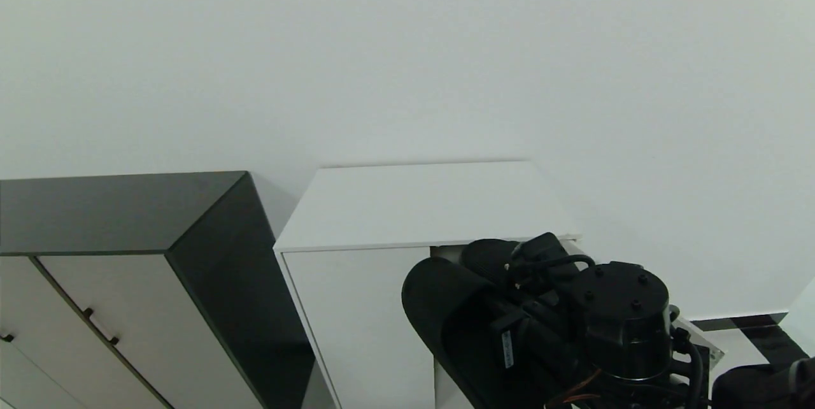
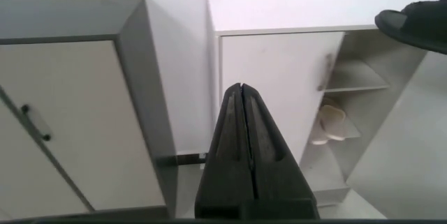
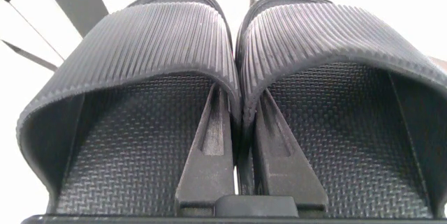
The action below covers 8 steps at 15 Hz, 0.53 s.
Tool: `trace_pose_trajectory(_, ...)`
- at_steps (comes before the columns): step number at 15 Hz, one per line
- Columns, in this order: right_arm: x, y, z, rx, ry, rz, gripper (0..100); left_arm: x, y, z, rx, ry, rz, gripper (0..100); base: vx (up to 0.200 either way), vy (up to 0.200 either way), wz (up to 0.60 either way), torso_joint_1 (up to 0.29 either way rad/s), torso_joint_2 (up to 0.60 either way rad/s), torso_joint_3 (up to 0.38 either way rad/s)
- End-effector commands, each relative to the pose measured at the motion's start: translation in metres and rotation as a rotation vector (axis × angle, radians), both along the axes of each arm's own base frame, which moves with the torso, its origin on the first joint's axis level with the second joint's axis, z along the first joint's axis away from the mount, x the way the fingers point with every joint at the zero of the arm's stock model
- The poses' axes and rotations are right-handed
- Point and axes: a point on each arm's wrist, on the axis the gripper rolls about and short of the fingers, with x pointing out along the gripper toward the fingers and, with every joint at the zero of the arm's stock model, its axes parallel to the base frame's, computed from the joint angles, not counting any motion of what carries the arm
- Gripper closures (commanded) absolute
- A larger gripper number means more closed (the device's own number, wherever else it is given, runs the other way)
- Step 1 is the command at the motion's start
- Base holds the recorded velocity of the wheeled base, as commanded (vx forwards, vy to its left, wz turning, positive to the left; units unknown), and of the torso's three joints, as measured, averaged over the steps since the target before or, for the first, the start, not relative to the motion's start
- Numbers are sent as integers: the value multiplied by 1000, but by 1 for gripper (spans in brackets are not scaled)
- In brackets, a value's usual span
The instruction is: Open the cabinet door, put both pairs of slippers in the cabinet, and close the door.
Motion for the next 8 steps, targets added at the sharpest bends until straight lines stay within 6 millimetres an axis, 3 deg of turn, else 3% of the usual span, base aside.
trace_pose_trajectory(1, 0, 0, -1, -4, 3, 1, 100, 0, 0, 0, 0, 0, 0, 100, 0, -200, 0, 12, -7, 2)
trace_pose_trajectory(2, 0, 0, -1, -4, 3, 1, 100, 0, 0, 0, 0, 0, 0, 100, 0, -200, 0, 2, -2, 2)
trace_pose_trajectory(8, 0, 0, -2, -4, 3, 1, 100, 0, 0, 0, 0, 0, 0, 100, 0, 0, 0, 0, 0, 0)
